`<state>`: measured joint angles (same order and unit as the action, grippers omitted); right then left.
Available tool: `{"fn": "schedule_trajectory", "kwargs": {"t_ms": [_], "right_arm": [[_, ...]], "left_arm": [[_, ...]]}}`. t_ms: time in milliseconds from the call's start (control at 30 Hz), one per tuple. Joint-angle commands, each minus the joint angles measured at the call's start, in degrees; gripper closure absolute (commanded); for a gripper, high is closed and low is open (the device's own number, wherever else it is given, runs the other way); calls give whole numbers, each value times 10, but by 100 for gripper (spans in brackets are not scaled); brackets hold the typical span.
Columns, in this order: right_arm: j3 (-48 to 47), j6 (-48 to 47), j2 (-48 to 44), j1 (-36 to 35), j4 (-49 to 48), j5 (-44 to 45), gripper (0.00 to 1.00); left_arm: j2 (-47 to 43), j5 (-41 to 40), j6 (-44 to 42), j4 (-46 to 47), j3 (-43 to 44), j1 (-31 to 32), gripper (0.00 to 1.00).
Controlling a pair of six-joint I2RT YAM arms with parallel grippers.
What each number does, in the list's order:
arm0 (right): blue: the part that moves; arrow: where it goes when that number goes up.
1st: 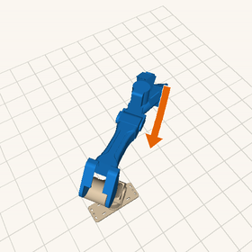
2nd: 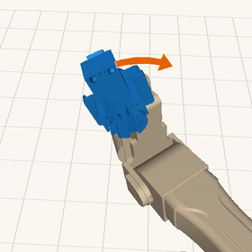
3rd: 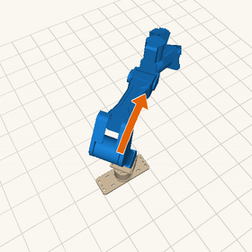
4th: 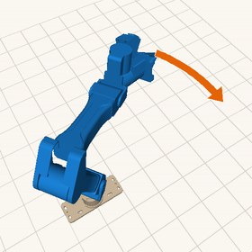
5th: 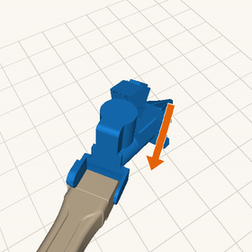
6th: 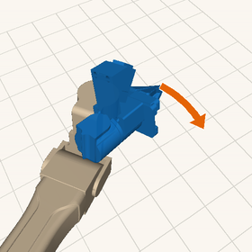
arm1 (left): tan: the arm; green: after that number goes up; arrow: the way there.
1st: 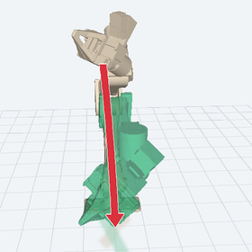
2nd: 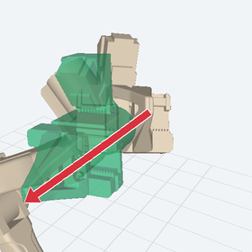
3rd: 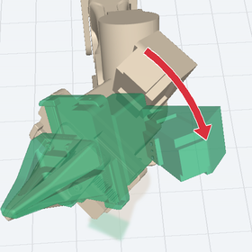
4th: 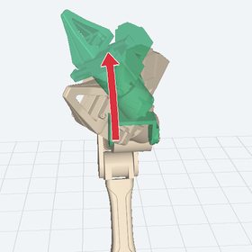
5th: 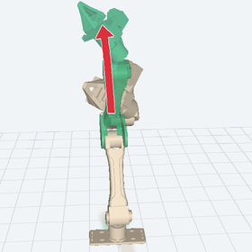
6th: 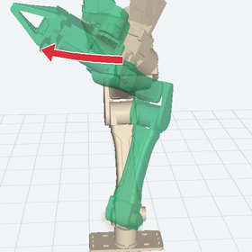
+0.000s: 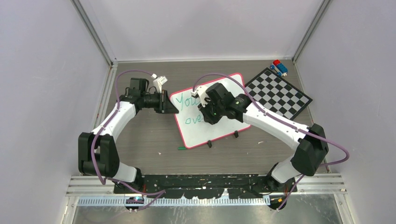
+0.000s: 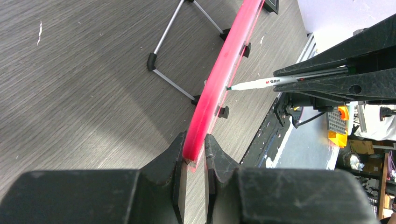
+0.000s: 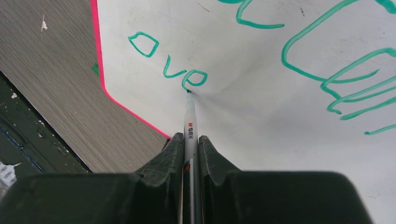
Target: Write a sentence on the whiteboard
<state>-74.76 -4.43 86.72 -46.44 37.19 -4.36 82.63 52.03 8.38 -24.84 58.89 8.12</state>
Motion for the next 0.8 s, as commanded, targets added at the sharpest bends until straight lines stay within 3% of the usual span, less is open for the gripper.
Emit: {"fn": "schedule_trajectory", "kwargs": {"t_ms": [0, 367, 767], "right_arm": [[-14, -10, -27, 10, -1, 32, 100], [-55, -15, -25, 12, 5, 26, 100], [-28, -20, -7, 19, -15, 32, 100]], "left_arm": [[-5, -29, -7, 3, 17, 1, 100], [-6, -29, -6, 2, 19, 1, 100], [-8, -33, -9, -1, 17, 0, 100]]}}
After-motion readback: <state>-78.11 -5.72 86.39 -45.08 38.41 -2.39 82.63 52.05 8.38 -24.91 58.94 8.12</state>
